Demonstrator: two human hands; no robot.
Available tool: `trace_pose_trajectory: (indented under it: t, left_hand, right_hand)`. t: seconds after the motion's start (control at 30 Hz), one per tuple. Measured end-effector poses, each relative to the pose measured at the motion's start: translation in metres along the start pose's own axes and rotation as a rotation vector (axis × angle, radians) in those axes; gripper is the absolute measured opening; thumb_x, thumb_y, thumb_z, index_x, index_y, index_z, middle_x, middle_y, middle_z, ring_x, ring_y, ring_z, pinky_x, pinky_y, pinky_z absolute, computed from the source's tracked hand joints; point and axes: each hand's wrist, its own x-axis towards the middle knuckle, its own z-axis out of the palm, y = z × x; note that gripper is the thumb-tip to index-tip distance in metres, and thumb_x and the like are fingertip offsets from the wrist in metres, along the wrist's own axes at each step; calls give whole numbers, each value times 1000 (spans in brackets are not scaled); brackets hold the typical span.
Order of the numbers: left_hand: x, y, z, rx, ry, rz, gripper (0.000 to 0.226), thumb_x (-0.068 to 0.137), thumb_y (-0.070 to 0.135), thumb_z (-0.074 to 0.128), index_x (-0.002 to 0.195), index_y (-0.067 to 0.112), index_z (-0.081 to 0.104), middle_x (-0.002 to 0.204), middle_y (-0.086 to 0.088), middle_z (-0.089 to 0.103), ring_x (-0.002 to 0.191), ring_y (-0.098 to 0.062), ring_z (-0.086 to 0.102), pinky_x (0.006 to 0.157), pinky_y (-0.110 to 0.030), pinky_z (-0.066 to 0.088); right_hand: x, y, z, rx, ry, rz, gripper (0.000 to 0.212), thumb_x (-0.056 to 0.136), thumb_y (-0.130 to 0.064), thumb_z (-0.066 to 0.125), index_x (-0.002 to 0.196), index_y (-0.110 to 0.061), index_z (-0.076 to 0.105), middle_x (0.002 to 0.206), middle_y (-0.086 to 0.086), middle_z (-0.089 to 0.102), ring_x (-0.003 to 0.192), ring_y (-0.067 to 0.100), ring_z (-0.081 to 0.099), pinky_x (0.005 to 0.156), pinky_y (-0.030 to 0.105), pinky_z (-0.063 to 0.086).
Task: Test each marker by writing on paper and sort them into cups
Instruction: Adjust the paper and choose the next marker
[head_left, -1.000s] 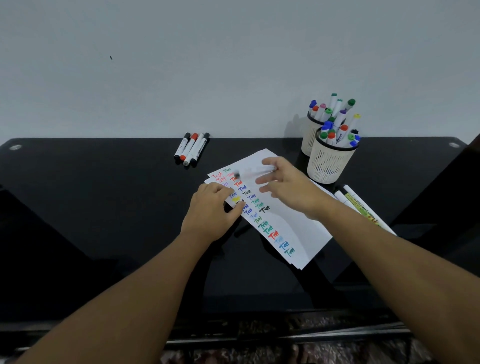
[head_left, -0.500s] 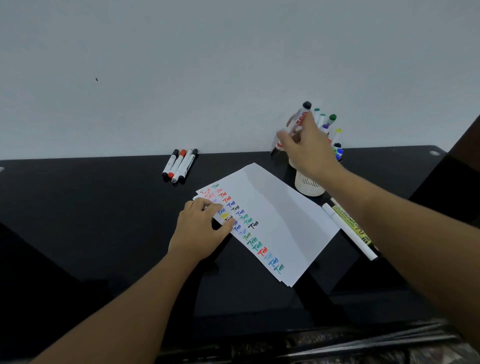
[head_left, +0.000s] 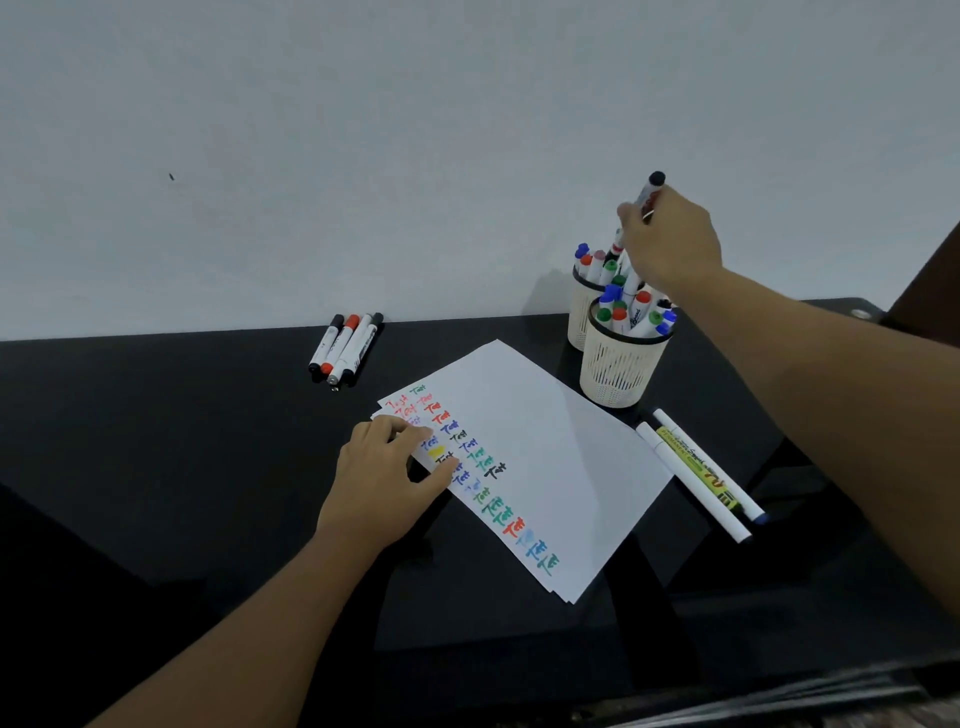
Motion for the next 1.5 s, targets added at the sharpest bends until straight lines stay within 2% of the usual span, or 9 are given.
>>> trace_pose_trajectory:
  t: [0.17,0.47,0.6,0.77,0.9,1.07,1.27,1.4,1.5]
  left_hand:
    - [0,0,-1,-1,-2,0,72,79,76,45,128,29,67,117,15,48,113,-10,40,102,-37,40]
    - [1,1,-2,-1,-11,-7,70,80,75,47,129,28,66,119,15,49,115,-9,39,103,-38,40]
    - [1,0,-2,2,-9,-1,58,87,65,63,131,27,65,121,14,49,116,-10,39,105,-40,40]
    - [0,1,-3,-2,-7,-8,58,87,63,64,131,26,65,121,14,49,116,-9,38,105,-38,39]
    - [-1,3,-4,-42,-1,-28,56,88,60,66,130,23,66,120,13,52,115,-9,40,105,-37,40]
    - [-3,0,-1,-110,41,-31,49,86,53,72,121,19,71,115,12,57,111,-10,44,97,-40,49]
    - [-2,-1,-1,-133,54,-53,32,90,40,71,115,21,73,112,12,59,106,-8,44,95,-37,49]
    - [0,0,-7,-166,49,-121,29,95,34,67,120,19,71,119,9,61,107,-8,48,84,-16,39]
    - [9,0,-16,-258,56,-201,27,96,30,66,120,19,70,110,6,65,102,-9,58,88,-25,50]
  right_hand:
    - [2,7,4,-43,-82,23,40,101,-41,58,131,-16,47,110,7,63,99,33,62,97,54,50]
    - [9,15,12,-177,-197,68,51,95,-63,55,102,-15,68,89,4,68,89,29,67,93,49,53]
    - [-3,8,11,-246,-21,-52,44,103,-51,51,132,-22,65,130,8,63,122,32,58,102,48,42]
    - [-54,-27,15,-79,163,-281,22,103,-37,49,111,-24,65,102,2,65,99,28,60,88,43,39]
    - [-123,-47,51,64,-147,-382,17,101,-34,53,110,-26,64,93,-3,68,86,21,63,75,38,51]
    - [-182,-25,108,-55,-577,-392,38,106,-39,49,143,-32,55,138,0,58,125,20,54,103,40,48]
    - [-200,-4,121,-18,-583,-377,43,107,-39,48,148,-27,54,152,-3,50,138,17,41,112,27,29]
    - [-205,-2,122,-12,-560,-359,45,108,-43,46,150,-29,53,156,-5,46,142,14,38,115,28,28]
    - [-204,-1,121,-13,-560,-350,45,108,-45,44,150,-31,52,157,-7,45,143,13,37,115,27,27]
